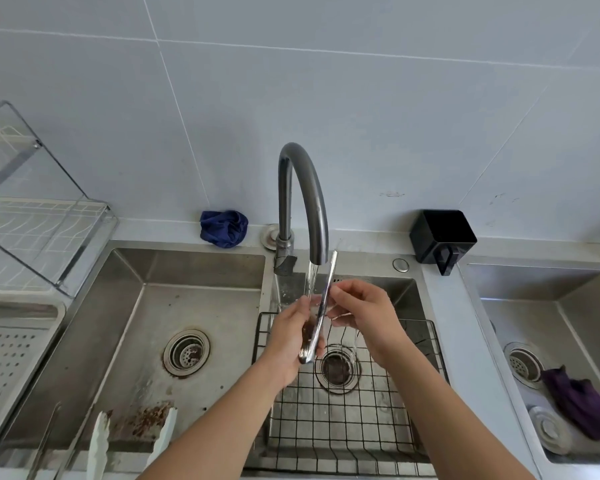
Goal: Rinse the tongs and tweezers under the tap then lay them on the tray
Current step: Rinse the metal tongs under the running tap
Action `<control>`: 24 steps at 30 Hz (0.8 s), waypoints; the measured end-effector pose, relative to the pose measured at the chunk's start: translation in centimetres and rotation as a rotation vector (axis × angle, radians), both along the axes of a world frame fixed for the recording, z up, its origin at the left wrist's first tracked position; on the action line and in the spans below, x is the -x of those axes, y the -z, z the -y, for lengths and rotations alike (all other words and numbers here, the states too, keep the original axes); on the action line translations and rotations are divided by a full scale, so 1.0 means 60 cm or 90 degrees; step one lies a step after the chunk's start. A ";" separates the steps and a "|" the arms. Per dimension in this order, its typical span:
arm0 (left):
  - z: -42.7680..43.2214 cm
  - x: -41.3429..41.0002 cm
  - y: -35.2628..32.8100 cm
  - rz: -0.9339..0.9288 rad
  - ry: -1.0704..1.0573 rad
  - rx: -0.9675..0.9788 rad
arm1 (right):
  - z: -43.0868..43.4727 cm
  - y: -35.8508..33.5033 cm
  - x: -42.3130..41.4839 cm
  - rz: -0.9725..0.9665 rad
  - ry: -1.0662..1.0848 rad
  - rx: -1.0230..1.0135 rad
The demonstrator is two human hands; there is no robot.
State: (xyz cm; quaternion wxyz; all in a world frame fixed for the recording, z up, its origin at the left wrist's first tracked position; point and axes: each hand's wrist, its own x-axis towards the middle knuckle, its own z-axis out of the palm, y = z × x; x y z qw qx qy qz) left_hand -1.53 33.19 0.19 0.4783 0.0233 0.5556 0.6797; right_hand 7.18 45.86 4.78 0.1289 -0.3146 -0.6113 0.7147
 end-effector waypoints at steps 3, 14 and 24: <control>0.000 0.014 0.001 -0.005 -0.014 -0.037 | -0.001 0.006 0.007 0.011 0.022 -0.028; -0.003 0.039 -0.010 0.052 -0.139 -0.166 | 0.095 0.100 0.031 0.062 0.000 -0.033; 0.018 0.058 -0.040 -0.080 -0.108 -0.145 | 0.047 0.105 0.047 0.084 -0.039 -0.072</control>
